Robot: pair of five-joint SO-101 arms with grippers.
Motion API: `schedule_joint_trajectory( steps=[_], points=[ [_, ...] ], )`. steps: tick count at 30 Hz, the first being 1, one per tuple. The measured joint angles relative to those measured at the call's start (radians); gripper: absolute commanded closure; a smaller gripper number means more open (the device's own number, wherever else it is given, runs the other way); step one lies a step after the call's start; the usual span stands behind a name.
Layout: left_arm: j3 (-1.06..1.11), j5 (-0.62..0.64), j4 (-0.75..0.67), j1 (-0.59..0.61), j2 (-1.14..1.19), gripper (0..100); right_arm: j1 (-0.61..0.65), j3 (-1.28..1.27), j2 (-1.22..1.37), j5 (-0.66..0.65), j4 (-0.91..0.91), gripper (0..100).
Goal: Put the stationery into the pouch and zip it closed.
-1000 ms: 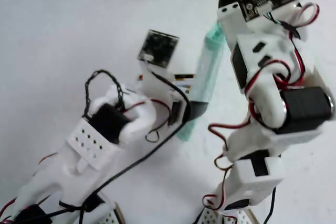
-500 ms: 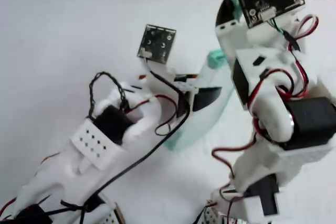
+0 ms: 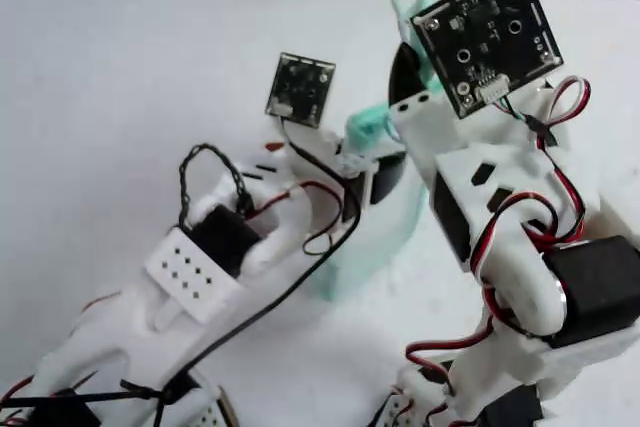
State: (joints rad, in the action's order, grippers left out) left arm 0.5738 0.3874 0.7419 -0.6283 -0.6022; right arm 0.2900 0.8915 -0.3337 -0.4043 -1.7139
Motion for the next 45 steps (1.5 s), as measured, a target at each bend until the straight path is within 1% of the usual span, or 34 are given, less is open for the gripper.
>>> schedule_joint_trajectory(
  steps=[3, 4, 6, 10, 13, 16, 20, 22, 25, 30, 34, 41, 45],
  points=[
    [0.000, -0.006, 0.028, -0.008, 0.000, 97, 0.000, -0.005, 0.002, 0.000, 0.014, 98.1],
    [0.003, -0.026, 0.034, -0.011, 0.000, 98, 0.000, -0.014, 0.002, 0.000, 0.023, 98.1],
    [0.015, -0.092, 0.040, -0.018, -0.002, 98, 0.000, -0.034, 0.002, 0.000, 0.051, 98.1],
    [0.041, -0.264, 0.058, -0.051, -0.020, 98, -0.008, -0.107, 0.000, 0.000, 0.121, 98.1],
    [0.041, -0.358, 0.084, -0.083, -0.021, 98, -0.060, -0.189, 0.000, 0.000, 0.193, 98.1],
    [0.041, -0.405, 0.104, -0.103, -0.038, 98, -0.143, -0.292, 0.000, 0.000, 0.276, 98.1],
    [0.061, -0.419, 0.114, -0.107, -0.120, 98, -0.249, -0.416, 0.003, 0.000, 0.350, 98.1],
    [0.072, -0.428, 0.138, -0.101, -0.189, 98, -0.296, -0.439, 0.003, 0.000, 0.356, 98.1],
    [0.118, -0.436, 0.138, -0.103, -0.307, 98, -0.356, -0.443, 0.000, 0.000, 0.356, 98.1],
    [0.256, -0.436, 0.103, -0.104, -0.489, 98, -0.425, -0.443, 0.000, 0.000, 0.361, 98.1],
    [0.350, -0.436, 0.083, -0.101, -0.597, 98, -0.448, -0.443, 0.002, 0.000, 0.382, 98.1],
    [0.379, -0.436, 0.083, -0.103, -0.606, 98, -0.459, -0.443, -0.028, -0.005, 0.362, 98.1],
    [0.379, -0.436, 0.083, -0.104, -0.589, 98, -0.534, -0.494, -0.034, -0.086, 0.371, 98.1]
  ],
)
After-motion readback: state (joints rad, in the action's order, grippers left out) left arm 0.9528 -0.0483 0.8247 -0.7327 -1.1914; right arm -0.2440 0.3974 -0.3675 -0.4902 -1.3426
